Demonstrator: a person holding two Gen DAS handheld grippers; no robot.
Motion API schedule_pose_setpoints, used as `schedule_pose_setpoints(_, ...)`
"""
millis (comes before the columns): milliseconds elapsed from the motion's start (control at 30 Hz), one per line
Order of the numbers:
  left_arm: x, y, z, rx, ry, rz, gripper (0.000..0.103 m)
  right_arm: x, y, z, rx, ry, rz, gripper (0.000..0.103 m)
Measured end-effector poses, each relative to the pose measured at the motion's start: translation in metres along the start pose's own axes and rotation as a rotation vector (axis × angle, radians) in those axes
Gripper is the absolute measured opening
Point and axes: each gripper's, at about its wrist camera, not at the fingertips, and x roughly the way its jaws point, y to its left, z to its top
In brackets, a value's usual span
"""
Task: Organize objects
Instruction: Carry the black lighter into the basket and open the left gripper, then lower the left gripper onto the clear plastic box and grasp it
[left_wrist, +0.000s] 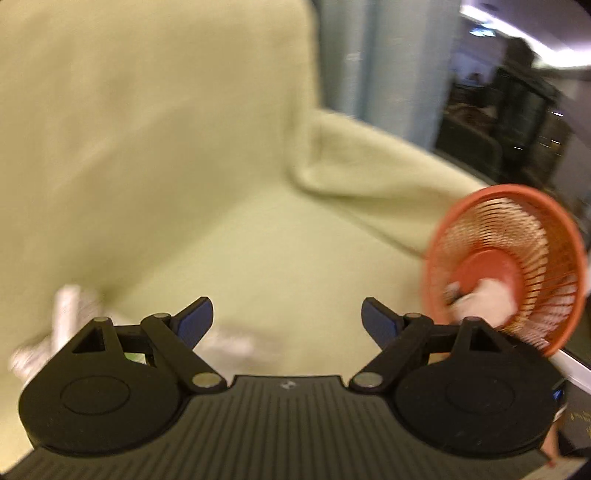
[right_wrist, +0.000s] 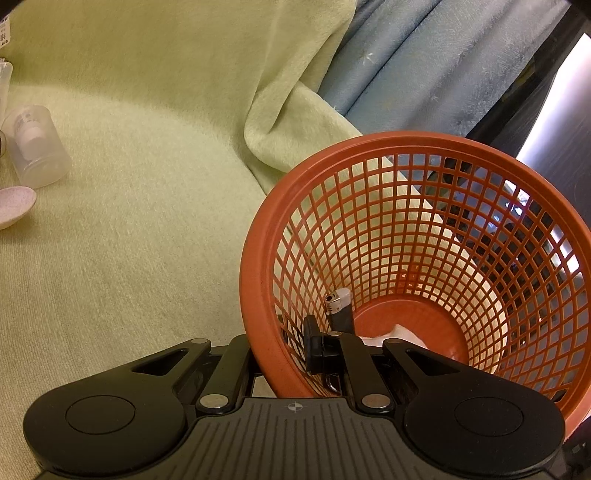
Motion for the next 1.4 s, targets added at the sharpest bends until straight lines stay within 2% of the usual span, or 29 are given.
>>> schedule_pose_setpoints(167,-0.004,0.038,-0.030,-0.087,0.029,0.072,0.084,0.003,-0.002,0.000,0.000,0.002,-0.001,0.005)
schedule_pose_setpoints(267,-0.005,0.048,-0.044,-0.089,0.048,0.101,0.084,0.003,-0.003,0.000,0.000,0.003,-0.001,0.005)
schedule_pose_setpoints(500,0.005,0.049,-0.071,-0.060,0.086,0.101,0.083,0.004,-0.004,0.000,-0.002,0.003,-0.001,0.005)
schedule_pose_setpoints(633,0.012,0.046,-0.082,-0.055,0.102,0.093,0.079,0.004,-0.004,0.000,-0.006,0.005,-0.002,0.005)
schedule_pose_setpoints(767,0.022,0.037,-0.077,0.001,0.091,0.127,0.077,0.004,-0.004,0.000,-0.006,0.005,-0.002,0.005)
schedule_pose_setpoints(900,0.035,0.028,-0.072,0.134,0.095,0.183,0.066,0.004,-0.004,0.000,-0.006,0.005,-0.001,0.005)
schedule_pose_setpoints(1000,0.044,0.025,-0.069,0.190,0.098,0.193,0.060,0.004,-0.005,-0.001,-0.006,0.004,-0.001,0.005)
schedule_pose_setpoints(1067,0.049,0.024,-0.067,0.212,0.099,0.192,0.053,0.004,-0.005,-0.001,-0.007,0.005,-0.001,0.005)
schedule_pose_setpoints(1100,0.051,0.024,-0.065,0.221,0.103,0.191,0.045,0.004,-0.005,-0.001,-0.007,0.005,-0.001,0.005)
schedule_pose_setpoints(1233,0.054,0.024,-0.061,0.236,0.114,0.199,0.038,0.004,-0.006,-0.002,-0.007,0.005,0.000,0.005)
schedule_pose_setpoints(1333,0.047,0.030,-0.058,0.198,0.102,0.198,0.032,0.004,-0.006,-0.002,-0.008,0.004,-0.001,0.005)
schedule_pose_setpoints(1400,0.041,0.035,-0.056,0.158,0.095,0.192,0.031,0.004,-0.006,-0.002,-0.008,0.004,-0.001,0.005)
